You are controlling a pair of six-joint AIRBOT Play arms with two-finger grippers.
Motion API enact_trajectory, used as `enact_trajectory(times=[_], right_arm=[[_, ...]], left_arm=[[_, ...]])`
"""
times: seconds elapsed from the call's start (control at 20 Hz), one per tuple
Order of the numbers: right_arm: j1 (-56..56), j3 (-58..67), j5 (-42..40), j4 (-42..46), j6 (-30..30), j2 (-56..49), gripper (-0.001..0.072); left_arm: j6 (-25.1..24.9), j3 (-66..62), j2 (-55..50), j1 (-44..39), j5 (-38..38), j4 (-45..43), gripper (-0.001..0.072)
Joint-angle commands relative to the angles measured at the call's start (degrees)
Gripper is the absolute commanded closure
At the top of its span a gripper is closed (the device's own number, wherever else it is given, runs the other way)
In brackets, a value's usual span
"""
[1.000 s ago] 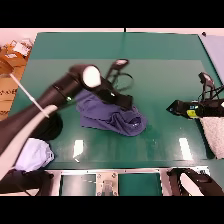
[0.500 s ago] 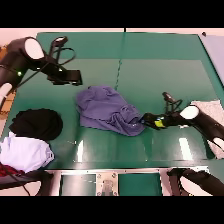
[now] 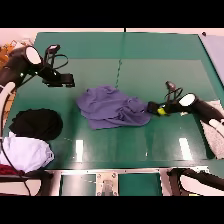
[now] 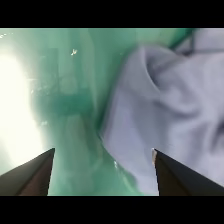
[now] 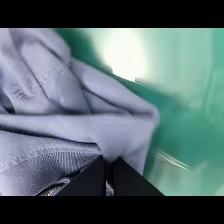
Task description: Fold the shirts.
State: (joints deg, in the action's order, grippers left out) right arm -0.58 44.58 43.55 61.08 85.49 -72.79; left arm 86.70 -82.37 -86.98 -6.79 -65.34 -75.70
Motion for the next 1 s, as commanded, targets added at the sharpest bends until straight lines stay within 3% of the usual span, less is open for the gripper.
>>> enact_trajectory(times=[0.0, 0.2, 0.4, 0.55, 0.65, 0.7, 0.85, 0.95], right_arm=[[-6.0, 5.9, 1.4, 3.0, -5.1, -1.9, 0.0692], [-4.9, 6.4, 3.3, 3.0, -5.2, -3.1, 0.0692], [-4.7, 6.4, 1.3, 3.0, -5.2, -3.1, 0.0692], [-4.6, 6.4, 1.2, 3.0, -5.2, -3.1, 0.0691], [-4.6, 6.4, 1.3, 3.0, -5.2, -3.1, 0.0692], [-4.6, 6.4, 1.3, 2.9, -5.2, -3.1, 0.0692], [-4.6, 6.4, 2.2, 2.9, -5.2, -3.1, 0.0692], [-4.8, 7.3, 4.0, 3.1, -5.2, -2.7, 0.0693]], left_arm=[[-0.7, 2.1, -3.3, 0.2, 6.4, 6.3, 0.0001], [-8.1, 2.6, -10.1, 0.2, 3.5, 23.3, 0.0001], [-10.3, 3.7, -14.2, 0.2, -11.5, 23.3, 0.0002], [-9.6, 8.9, -14.2, 0.2, -10.8, 22.7, 0.0002], [-10.5, 11.6, -14.2, 0.2, -5.8, 27.3, 0.0005], [-10.9, 12.2, -14.2, 0.2, -2.7, 30.1, 0.0146], [-16.0, 12.2, -14.2, 0.2, 1.9, 39.3, 0.0687], [-16.5, 11.9, -13.4, 0.2, -0.7, 41.0, 0.0690]])
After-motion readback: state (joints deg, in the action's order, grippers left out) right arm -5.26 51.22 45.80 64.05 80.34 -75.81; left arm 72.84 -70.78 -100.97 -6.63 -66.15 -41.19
